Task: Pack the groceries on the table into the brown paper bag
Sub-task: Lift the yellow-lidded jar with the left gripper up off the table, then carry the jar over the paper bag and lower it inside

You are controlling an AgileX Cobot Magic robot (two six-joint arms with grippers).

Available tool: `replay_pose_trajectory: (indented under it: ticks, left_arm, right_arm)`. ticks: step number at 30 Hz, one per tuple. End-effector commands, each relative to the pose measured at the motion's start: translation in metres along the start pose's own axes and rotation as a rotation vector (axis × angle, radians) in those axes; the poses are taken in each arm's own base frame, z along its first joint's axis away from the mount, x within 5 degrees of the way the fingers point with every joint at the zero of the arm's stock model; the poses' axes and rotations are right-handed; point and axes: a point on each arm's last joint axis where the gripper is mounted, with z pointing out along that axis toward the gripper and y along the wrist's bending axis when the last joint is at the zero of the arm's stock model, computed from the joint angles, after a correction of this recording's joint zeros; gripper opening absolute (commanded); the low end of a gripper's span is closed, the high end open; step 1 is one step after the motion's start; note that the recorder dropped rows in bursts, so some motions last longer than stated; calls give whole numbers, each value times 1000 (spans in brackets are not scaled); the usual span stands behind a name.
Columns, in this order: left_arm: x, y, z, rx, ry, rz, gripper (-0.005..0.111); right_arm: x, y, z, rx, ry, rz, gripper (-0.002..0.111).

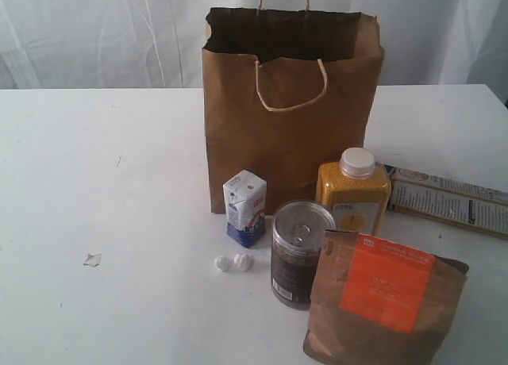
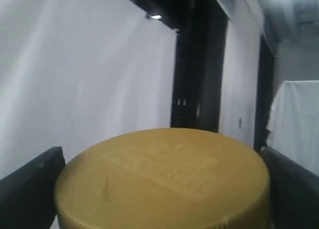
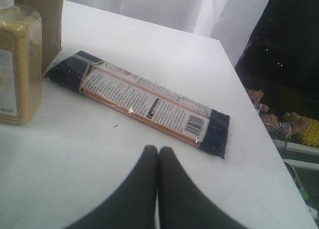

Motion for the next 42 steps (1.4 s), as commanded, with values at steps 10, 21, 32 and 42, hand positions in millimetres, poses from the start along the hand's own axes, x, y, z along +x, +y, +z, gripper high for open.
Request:
replay_pose_trajectory:
  ticks: [10,21,32,42]
  left_arm:
    - [49,-12,37,135,6,23,0]
    - [73,-11,40,164,55,170,0]
    - [94,-24,46,183,200,230,0]
    - [103,-10,45,48,324,272,0]
  right_arm:
    - [0,0,0,5,-2,3,0]
    - [0,0,0,5,-2,3,0]
    - [0,0,0,5,-3,6,0]
    - [0,0,0,5,-3,29,0]
